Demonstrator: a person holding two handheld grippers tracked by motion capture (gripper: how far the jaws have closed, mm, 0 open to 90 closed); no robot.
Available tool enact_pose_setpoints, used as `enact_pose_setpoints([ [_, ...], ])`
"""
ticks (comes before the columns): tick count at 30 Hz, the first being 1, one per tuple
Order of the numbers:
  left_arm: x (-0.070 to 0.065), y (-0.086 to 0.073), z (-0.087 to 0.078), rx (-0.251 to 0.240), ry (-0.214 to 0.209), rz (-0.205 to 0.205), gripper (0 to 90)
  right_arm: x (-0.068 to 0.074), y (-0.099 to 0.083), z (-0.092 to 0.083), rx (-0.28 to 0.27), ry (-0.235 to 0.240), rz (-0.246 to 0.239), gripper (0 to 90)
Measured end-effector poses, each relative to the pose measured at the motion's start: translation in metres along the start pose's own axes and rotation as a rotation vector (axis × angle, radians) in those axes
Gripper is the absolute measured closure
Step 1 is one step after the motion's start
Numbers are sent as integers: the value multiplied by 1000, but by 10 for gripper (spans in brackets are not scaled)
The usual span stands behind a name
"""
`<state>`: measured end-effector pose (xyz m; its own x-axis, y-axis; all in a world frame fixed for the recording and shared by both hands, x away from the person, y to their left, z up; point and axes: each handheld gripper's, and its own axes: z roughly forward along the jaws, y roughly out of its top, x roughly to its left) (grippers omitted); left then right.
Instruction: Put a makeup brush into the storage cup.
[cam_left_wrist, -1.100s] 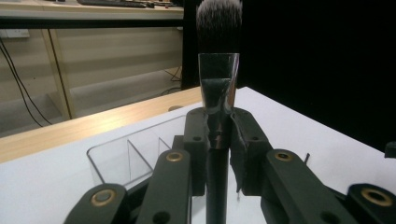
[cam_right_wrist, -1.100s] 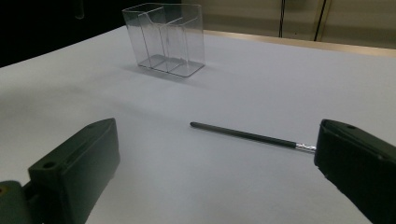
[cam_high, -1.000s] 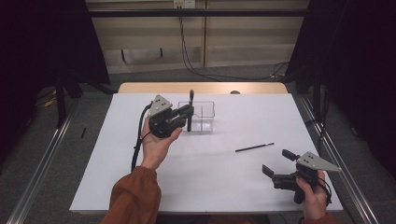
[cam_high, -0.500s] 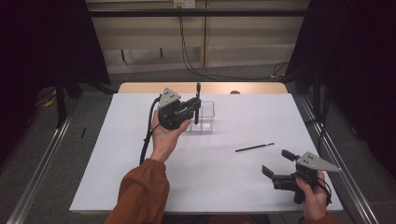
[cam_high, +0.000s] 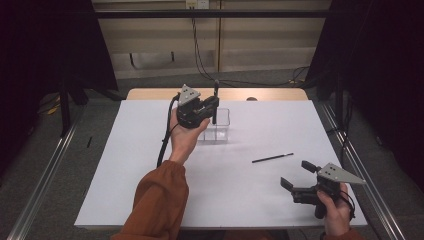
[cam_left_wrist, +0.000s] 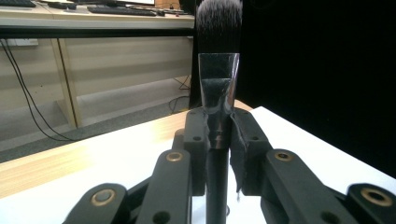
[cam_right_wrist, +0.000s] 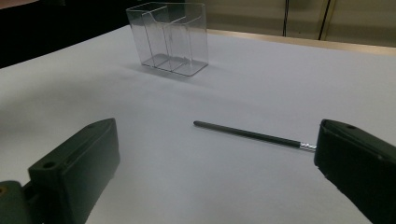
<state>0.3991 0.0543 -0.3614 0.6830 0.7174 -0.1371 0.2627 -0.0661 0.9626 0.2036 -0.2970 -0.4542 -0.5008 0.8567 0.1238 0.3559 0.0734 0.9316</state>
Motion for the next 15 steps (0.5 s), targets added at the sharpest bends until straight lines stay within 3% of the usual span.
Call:
enact_pose_setpoints([
  [2,1,0,3,-2,1,-14,778,-1,0,0,1,0,4,0],
  [7,1,0,14,8,-6,-3,778,-1,0,1,2,3,4,0],
  [9,2,-2,18,17,-17,-21,778,-1,-1,1,2,2,5,0],
  [13,4,-6,25,30,10,-3,778,-2,-1,1,3,2,9,0],
  [15,6,-7,28,31,14,-16,779,-2,-1,1,3,4,8,0],
])
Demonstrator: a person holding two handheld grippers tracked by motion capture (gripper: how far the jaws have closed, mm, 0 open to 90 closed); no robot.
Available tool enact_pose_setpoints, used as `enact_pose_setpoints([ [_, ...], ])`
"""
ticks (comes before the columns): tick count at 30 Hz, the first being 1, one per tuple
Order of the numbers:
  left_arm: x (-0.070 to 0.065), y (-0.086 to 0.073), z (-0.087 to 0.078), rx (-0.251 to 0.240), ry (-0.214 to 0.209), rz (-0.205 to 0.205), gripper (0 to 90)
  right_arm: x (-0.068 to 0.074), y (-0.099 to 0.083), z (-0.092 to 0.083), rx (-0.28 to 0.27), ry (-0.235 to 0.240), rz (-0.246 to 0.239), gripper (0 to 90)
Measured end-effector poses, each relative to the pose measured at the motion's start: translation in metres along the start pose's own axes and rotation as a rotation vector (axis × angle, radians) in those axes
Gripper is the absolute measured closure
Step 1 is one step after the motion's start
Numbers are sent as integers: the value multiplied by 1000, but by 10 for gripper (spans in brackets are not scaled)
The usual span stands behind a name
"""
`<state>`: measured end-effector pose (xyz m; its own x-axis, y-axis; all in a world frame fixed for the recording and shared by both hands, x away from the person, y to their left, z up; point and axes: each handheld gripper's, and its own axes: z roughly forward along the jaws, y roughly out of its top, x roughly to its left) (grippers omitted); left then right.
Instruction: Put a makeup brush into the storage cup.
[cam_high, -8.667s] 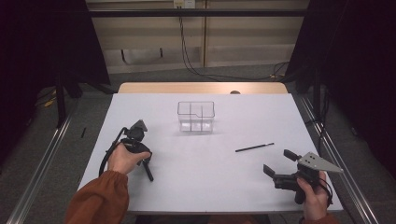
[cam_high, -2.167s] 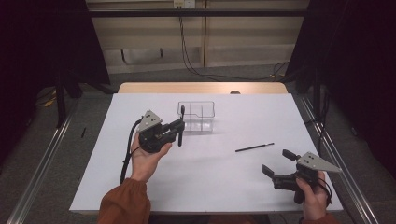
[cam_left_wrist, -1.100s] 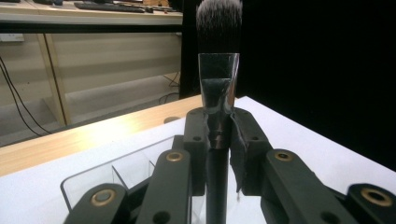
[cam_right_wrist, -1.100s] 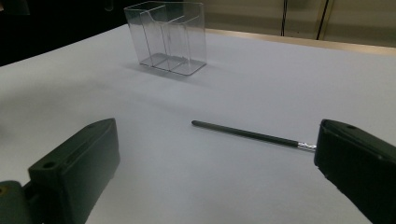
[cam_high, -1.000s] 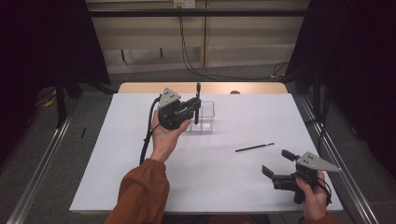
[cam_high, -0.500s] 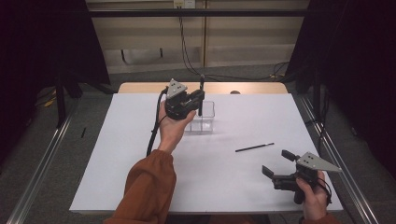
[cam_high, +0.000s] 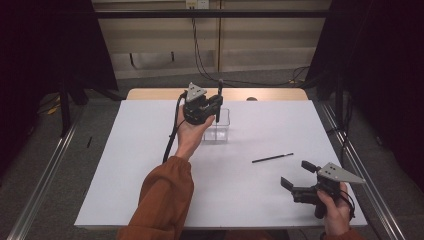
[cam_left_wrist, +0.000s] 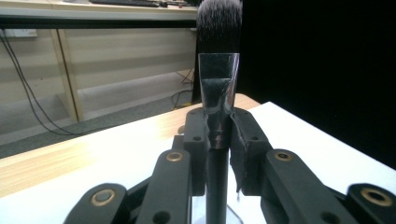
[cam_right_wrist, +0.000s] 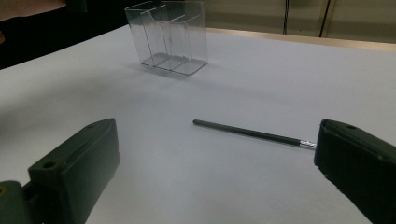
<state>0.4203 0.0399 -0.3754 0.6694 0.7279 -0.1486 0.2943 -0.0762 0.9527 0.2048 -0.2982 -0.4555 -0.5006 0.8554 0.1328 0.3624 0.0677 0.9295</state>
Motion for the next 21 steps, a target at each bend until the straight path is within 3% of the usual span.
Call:
enact_pose_setpoints([
  [16,3,-10,12,20,7,-2,779,-1,0,0,3,3,5,0],
  [18,4,-13,14,21,6,-18,778,-1,0,0,3,3,4,0],
  [21,1,-16,17,34,9,13,778,-1,0,0,5,3,7,0],
])
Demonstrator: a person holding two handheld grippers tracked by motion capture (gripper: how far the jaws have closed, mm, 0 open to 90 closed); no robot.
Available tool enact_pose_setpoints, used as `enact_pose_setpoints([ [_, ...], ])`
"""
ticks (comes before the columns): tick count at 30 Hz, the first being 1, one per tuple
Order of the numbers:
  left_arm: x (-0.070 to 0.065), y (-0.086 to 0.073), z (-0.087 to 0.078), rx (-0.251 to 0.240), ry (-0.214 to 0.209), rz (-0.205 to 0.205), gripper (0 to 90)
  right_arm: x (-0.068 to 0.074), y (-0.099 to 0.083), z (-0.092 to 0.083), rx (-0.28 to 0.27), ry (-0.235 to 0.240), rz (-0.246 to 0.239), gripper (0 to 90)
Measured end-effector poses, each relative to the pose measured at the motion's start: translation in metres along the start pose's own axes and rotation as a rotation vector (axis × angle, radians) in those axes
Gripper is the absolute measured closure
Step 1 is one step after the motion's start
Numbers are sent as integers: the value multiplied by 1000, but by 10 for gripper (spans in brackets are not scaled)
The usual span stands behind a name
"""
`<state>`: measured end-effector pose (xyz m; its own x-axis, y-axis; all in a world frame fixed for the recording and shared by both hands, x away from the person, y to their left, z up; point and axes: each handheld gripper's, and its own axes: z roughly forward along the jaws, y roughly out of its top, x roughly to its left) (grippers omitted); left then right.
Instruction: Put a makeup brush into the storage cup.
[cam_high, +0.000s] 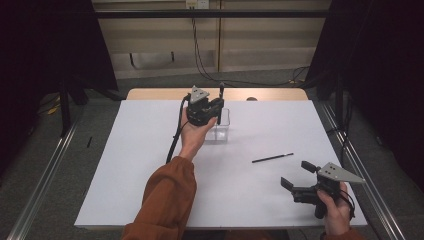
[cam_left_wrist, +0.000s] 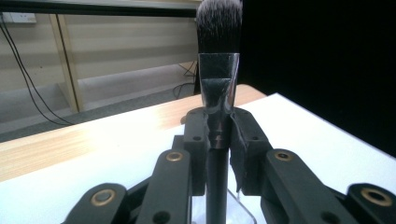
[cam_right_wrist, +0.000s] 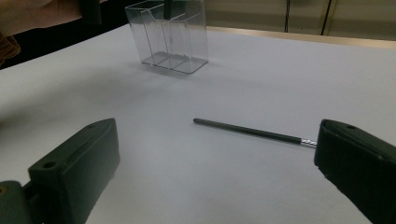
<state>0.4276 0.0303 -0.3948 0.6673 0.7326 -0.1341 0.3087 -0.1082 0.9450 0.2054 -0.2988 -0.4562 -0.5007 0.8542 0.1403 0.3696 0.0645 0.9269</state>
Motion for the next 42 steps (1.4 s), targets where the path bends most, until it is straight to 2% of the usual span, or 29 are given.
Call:
enact_pose_setpoints([
  [8,0,-4,4,28,0,23,778,0,0,0,1,1,-2,0],
  [30,3,-23,6,78,7,22,778,1,0,0,-1,2,-5,0],
  [42,5,-28,6,103,3,24,777,1,0,0,1,3,-5,0],
])
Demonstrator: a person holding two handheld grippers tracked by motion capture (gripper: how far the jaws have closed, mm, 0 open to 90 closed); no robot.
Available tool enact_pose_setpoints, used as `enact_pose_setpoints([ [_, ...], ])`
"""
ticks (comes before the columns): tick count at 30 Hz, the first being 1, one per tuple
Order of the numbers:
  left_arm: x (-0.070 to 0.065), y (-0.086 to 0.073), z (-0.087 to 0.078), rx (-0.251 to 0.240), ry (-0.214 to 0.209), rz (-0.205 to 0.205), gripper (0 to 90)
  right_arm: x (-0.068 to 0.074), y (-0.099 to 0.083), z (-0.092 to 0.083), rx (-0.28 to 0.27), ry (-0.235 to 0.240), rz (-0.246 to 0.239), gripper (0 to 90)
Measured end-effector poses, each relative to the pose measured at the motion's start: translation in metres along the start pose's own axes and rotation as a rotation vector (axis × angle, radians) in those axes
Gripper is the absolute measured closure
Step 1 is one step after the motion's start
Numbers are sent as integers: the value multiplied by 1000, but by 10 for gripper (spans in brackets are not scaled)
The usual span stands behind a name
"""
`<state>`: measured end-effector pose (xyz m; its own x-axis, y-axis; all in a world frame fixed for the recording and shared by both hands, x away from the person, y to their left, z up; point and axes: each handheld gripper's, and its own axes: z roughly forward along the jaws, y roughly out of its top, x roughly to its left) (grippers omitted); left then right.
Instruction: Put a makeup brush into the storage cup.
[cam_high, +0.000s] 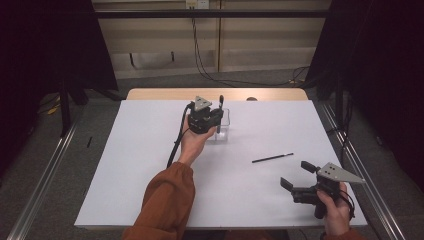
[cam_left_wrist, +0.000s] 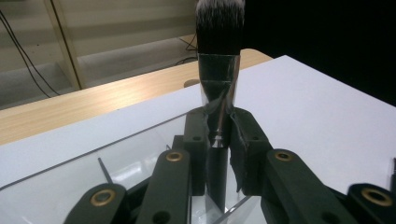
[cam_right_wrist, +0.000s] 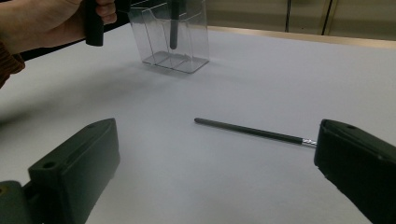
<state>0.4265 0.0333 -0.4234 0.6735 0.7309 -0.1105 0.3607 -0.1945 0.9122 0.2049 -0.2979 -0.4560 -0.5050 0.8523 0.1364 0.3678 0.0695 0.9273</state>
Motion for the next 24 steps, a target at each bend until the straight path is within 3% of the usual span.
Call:
enact_pose_setpoints([
  [7,-3,2,-1,6,4,21,774,-1,0,0,1,-1,0,0],
  [11,0,-1,-1,11,3,7,768,0,0,0,-1,0,1,0],
  [17,3,1,-5,7,-4,-21,688,0,0,1,3,2,-2,0],
  [24,6,0,-10,5,-4,-26,601,0,0,0,2,0,-1,0],
])
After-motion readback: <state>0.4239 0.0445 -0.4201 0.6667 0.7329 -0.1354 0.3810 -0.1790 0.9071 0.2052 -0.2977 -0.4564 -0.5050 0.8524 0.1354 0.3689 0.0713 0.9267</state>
